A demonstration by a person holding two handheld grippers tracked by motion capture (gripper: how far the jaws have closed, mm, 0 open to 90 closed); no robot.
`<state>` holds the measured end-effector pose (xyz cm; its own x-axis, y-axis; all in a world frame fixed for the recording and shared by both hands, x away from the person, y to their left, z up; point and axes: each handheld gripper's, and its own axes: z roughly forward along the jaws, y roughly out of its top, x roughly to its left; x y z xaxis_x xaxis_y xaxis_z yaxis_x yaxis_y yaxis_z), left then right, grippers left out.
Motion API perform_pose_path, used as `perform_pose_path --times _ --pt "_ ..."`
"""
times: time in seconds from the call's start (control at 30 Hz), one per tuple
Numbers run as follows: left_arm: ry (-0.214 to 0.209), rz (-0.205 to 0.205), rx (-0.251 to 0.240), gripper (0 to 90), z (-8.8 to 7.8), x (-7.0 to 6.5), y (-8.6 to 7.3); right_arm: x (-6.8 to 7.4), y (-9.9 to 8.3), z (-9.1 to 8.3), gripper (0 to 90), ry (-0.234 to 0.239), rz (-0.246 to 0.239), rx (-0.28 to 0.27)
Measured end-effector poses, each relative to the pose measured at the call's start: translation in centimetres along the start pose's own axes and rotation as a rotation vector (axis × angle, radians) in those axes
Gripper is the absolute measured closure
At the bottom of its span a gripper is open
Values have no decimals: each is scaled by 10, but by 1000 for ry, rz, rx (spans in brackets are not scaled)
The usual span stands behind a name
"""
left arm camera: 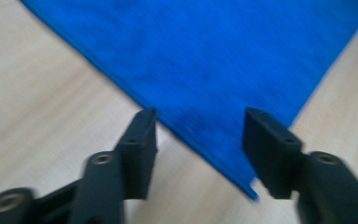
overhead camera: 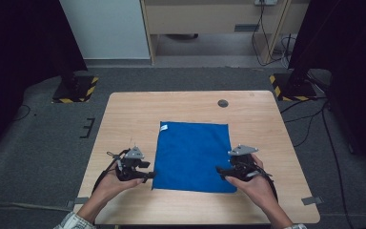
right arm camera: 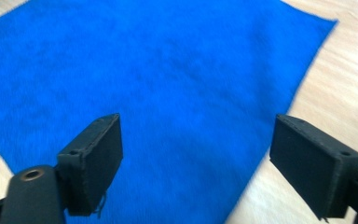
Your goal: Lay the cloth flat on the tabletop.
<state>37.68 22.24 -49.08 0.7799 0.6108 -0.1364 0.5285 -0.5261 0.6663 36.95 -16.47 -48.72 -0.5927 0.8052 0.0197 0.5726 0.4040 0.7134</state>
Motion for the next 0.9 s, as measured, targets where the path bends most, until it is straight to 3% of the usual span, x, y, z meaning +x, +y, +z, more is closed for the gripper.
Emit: perform_pose_path --times 0.17,0.5,0.9 --pt "3 -9 -40 249 9 16 15 3 11 18 119 17 -9 -15" --pt "13 -38 -80 120 21 37 40 18 27 49 111 34 -47 -8" --pt "51 -41 -105 79 28 53 60 55 47 70 138 95 -141 -4"
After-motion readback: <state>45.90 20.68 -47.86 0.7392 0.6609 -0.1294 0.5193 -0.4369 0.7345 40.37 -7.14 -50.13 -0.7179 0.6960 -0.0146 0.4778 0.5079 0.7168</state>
